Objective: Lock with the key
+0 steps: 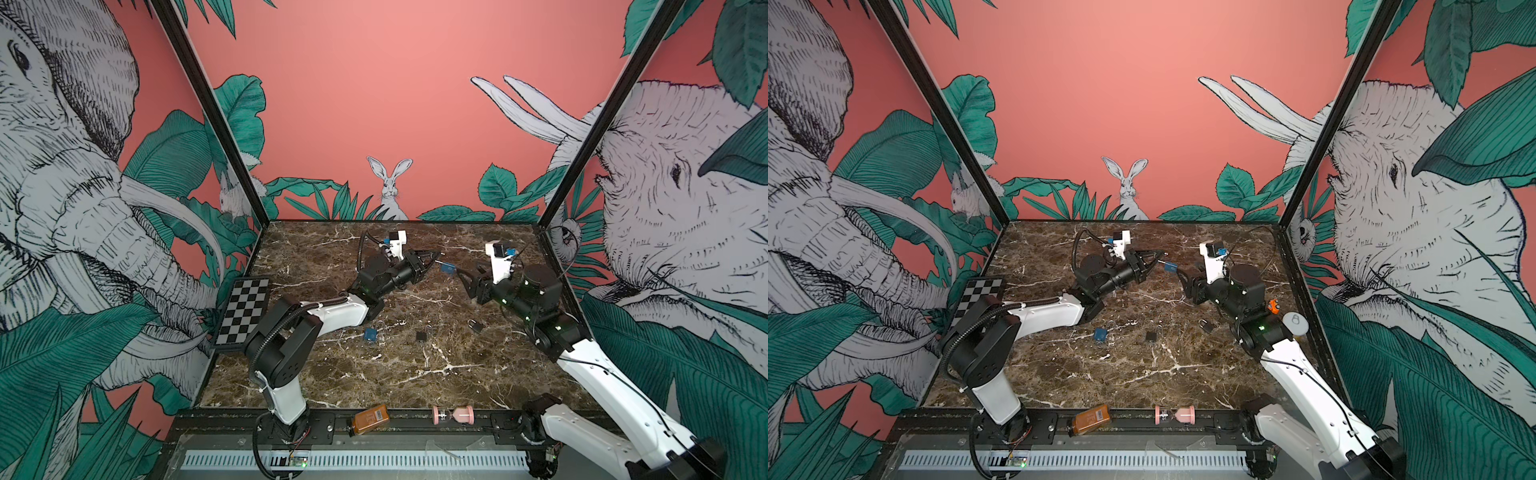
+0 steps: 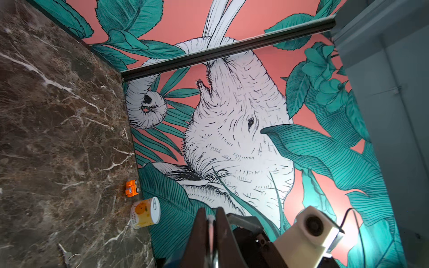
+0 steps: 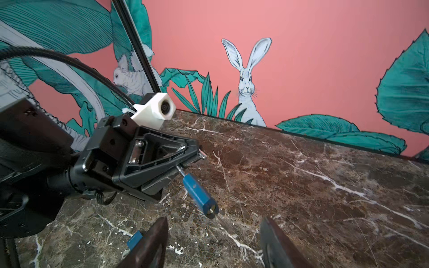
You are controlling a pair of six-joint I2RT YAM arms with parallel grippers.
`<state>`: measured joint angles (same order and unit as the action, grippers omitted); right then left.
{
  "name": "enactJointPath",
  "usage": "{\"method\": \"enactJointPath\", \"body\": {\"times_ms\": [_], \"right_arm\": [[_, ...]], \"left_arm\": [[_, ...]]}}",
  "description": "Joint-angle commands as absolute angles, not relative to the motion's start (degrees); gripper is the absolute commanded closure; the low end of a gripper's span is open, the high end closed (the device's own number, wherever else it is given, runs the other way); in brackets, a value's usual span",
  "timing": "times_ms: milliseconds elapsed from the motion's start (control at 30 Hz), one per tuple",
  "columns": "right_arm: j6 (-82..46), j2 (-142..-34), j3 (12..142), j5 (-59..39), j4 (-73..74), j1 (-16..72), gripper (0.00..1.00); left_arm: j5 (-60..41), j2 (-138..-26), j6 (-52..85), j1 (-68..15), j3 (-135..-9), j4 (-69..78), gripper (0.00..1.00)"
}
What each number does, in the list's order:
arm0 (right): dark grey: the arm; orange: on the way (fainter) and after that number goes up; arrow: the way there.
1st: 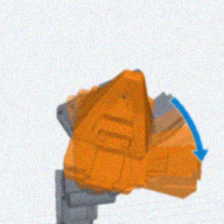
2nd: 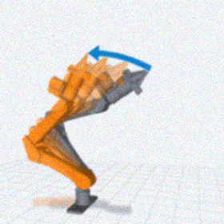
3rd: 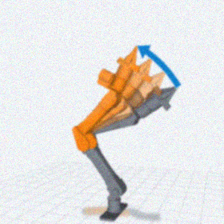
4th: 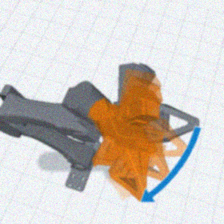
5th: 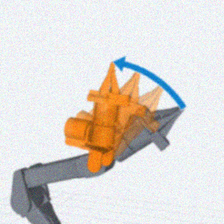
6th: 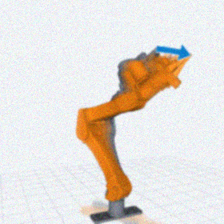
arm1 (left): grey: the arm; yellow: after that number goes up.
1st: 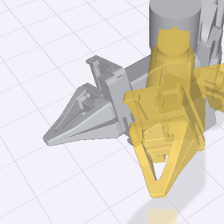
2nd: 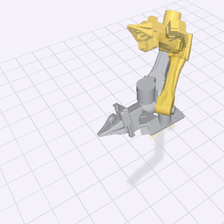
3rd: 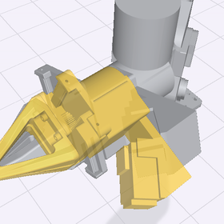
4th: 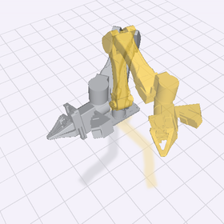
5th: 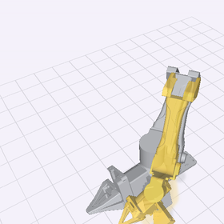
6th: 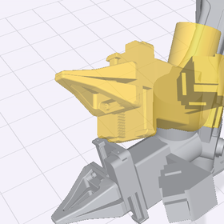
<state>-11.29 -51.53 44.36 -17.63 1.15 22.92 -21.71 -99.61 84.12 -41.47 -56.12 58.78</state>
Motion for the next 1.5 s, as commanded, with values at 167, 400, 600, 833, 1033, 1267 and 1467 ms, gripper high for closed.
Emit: {"method": "enactJointPath", "body": {"times_ms": [167,400,600,833,1033,1267,1467], "right_arm": [[-8.90,-48.73,44.22,-32.61,1.07,19.12,0.60],[-6.33,-49.23,45.24,-31.84,1.14,19.07,0.51],[-2.49,-50.98,49.72,-31.68,-2.00,18.96,0.45],[-2.31,-55.28,52.17,-33.22,-0.71,18.98,0.45],[-2.49,-58.93,54.11,-34.58,-0.75,18.98,0.51],[-3.51,-60.03,54.32,-35.77,0.00,18.98,0.81],[-4.33,-59.42,53.12,-35.29,0.98,18.98,0.66]], "left_arm": [[-22.92,-98.54,97.55,-41.31,-57.97,68.59,1.00],[-24.70,-97.30,97.64,-41.31,-58.47,68.75,1.00],[-27.93,-97.27,97.25,-41.40,-59.61,68.40,1.00],[-29.18,-98.04,97.56,-41.92,-60.85,69.81,1.00],[-29.75,-98.85,98.02,-42.17,-61.57,70.46,1.00],[-29.97,-99.87,98.70,-42.43,-62.18,71.10,1.00],[-30.19,-101.23,99.58,-43.03,-62.93,71.63,1.00]]}}
